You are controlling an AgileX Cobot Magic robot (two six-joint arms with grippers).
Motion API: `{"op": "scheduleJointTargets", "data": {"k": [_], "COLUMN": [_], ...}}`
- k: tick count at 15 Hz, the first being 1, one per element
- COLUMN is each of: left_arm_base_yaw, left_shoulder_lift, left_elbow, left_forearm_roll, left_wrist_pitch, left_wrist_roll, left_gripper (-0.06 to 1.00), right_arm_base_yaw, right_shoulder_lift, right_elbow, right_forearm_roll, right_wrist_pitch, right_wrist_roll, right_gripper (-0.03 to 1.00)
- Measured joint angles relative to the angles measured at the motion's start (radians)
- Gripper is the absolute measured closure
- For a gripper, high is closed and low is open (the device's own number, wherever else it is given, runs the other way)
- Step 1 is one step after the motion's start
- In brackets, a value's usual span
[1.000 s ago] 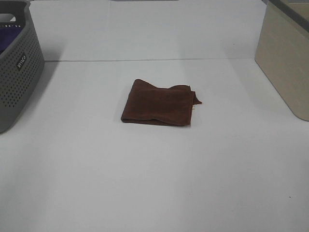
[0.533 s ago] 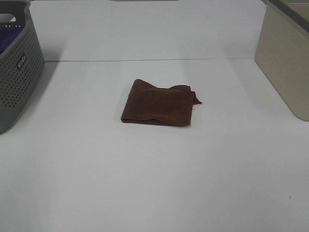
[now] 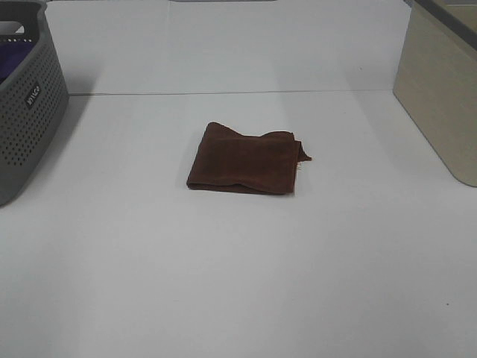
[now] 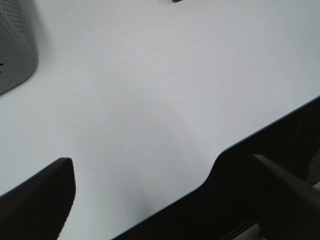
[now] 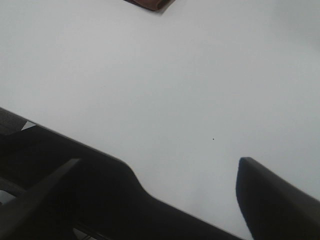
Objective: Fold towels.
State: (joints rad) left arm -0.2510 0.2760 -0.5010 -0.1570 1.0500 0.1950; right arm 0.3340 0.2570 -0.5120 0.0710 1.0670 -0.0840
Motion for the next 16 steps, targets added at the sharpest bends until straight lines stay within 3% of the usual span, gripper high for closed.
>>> {"op": "scheduleJointTargets", "data": {"k": [13,16], "left_arm_base_yaw": [0.000,0.023], "left_shoulder_lift": [0.000,-0.014], "left_elbow": [0.000,0.000], "left_forearm_roll": [0.000,0.000], "left_wrist_pitch": [0.000,0.000], "left_wrist_roll": [0.000,0.000], "left_gripper": [0.10,0.10], "right_arm_base_yaw": [-0.005,-0.117], "right_shoulder_lift": [0.000,0.000], "right_elbow": [0.000,0.000], "right_forearm_roll": [0.001,0.004], "right_wrist_pitch": [0.000,0.000], "right_wrist_roll": [0.000,0.000], "right_gripper": [0.18,0.18]}}
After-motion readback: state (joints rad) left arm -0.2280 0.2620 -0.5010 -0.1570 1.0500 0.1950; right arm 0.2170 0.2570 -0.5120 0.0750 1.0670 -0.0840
